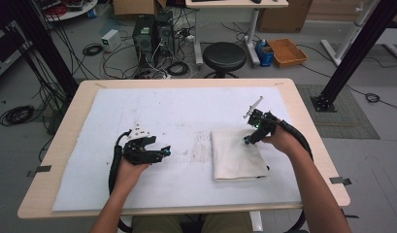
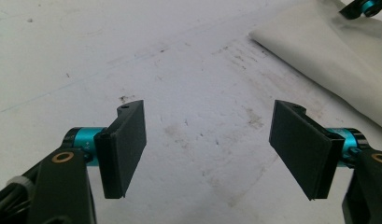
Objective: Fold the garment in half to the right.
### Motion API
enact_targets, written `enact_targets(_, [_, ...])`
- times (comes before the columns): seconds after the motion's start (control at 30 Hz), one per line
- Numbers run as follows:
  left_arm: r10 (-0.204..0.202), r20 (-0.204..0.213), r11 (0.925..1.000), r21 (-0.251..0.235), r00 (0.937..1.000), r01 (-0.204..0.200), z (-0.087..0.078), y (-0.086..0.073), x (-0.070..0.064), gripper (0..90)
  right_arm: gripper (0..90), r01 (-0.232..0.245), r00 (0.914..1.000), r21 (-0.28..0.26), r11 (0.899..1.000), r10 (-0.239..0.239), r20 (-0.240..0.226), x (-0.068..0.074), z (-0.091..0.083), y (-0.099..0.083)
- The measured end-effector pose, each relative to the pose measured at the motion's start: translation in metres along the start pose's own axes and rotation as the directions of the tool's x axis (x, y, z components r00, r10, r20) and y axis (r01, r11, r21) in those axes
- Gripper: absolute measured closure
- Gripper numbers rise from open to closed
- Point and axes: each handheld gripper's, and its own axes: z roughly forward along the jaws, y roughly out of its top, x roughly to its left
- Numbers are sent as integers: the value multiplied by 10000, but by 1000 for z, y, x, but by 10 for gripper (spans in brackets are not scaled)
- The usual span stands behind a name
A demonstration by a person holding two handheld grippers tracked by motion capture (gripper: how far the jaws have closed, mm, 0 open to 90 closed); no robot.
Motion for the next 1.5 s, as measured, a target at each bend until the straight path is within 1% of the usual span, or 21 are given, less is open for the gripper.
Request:
enact_targets(0.03, [-16, 4, 10000, -2, 10000, 16, 0, -1, 0, 274, 309, 54, 9999, -175, 9998, -56, -101, 2, -5, -3])
enact_targets(0.07, [-11, 45, 10000, 18, 10000, 10, 0, -1, 0, 274, 371, 111, 9994, -249, 9996, -119, -316, 6, -10, -6])
enact_targets(0.13, [32, 77, 10000, 43, 10000, -32, 0, -3, 0, 273, 459, 583, 9939, -187, 9981, -598, -932, 16, -12, -11])
enact_targets(0.17, [32, 110, 10000, 53, 9999, -33, 0, -3, 1, 274, 458, 891, 9899, 83, 9960, -876, -1111, 23, -9, -14])
enact_targets(0.23, [18, 143, 10000, 38, 9999, -19, 0, -4, 2, 274, 425, 1062, 9876, 468, 9932, -999, -1213, 29, 0, -19])
enact_targets(0.27, [23, 189, 10000, 28, 9998, -24, -1, -4, 2, 274, 408, 986, 9883, 566, 9935, -912, -1222, 29, 5, -22])
enact_targets(0.33, [76, 207, 10000, 48, 9998, -77, -3, -4, 3, 274, 354, 659, 9891, 334, 9973, -609, -1337, 25, 7, -27])
enact_targets(0.37, [91, 222, 9999, 45, 9997, -93, -4, -4, 4, 274, 282, 614, 9906, 361, 9975, -565, -1246, 22, 5, -31])
enact_targets(0.43, [122, 244, 9999, 37, 9996, -123, -7, -5, 7, 274, 258, 672, 9908, 110, 9977, -655, -1183, 19, -3, -37])
enact_targets(0.5, [93, 275, 10000, -6, 9996, -92, -9, -7, 10, 273, 215, 604, 9945, -604, 9963, -653, -816, 18, -18, -42])
enact_targets(0.57, [77, 338, 10000, -10, 9994, -76, -11, -7, 14, 271, 202, 304, 9982, -1107, 9934, -359, -479, 17, -31, -47])
enact_targets(0.63, [102, 380, 9999, -63, 9992, -100, -13, -8, 16, 271, 202, 202, 9998, -1331, 9909, -210, -49, 15, -42, -52])
enact_targets(0.67, [153, 398, 9999, -76, 9991, -150, -14, -7, 18, 270, 202, 186, 9998, -1412, 9898, -189, -5, 14, -46, -55])
enact_targets(0.73, [263, 465, 9996, -52, 9986, -261, -17, -6, 20, 267, 202, 335, 9993, -1535, 9876, -352, -83, 13, -52, -61])
enact_targets(0.77, [319, 475, 9995, -59, 9984, -317, -18, -6, 21, 267, 200, 341, 9994, -1629, 9861, -354, -47, 13, -55, -64])
enact_targets(0.83, [305, 487, 9995, -105, 9983, -300, -22, -5, 24, 267, 175, 250, 9993, -1812, 9831, -296, -227, 14, -58, -72])
enact_targets(1.0, [448, 573, 9989, -122, 9973, -442, -30, -2, 32, 267, 139, -350, 9992, -2435, 9693, 290, -283, 18, -61, -89])
enact_targets(1.1, [569, 598, 9984, -109, 9966, -563, -35, 1, 35, 267, 119, -663, 9976, -2572, 9641, 589, -366, 16, -64, -93])
enact_targets(1.2, [616, 572, 9980, -180, 9965, -607, -42, 3, 39, 267, 119, -828, 9963, -2632, 9612, 736, -448, 14, -70, -96])
enact_targets(1.33, [637, 490, 9977, -273, 9968, -624, -50, 2, 43, 267, 119, -822, 9965, -2759, 9577, 751, -362, 12, -79, -99])
enact_targets(1.5, [677, 425, 9973, -325, 9968, -663, -57, 0, 45, 267, 119, -846, 9964, -2806, 9561, 784, -332, 13, -81, -102])
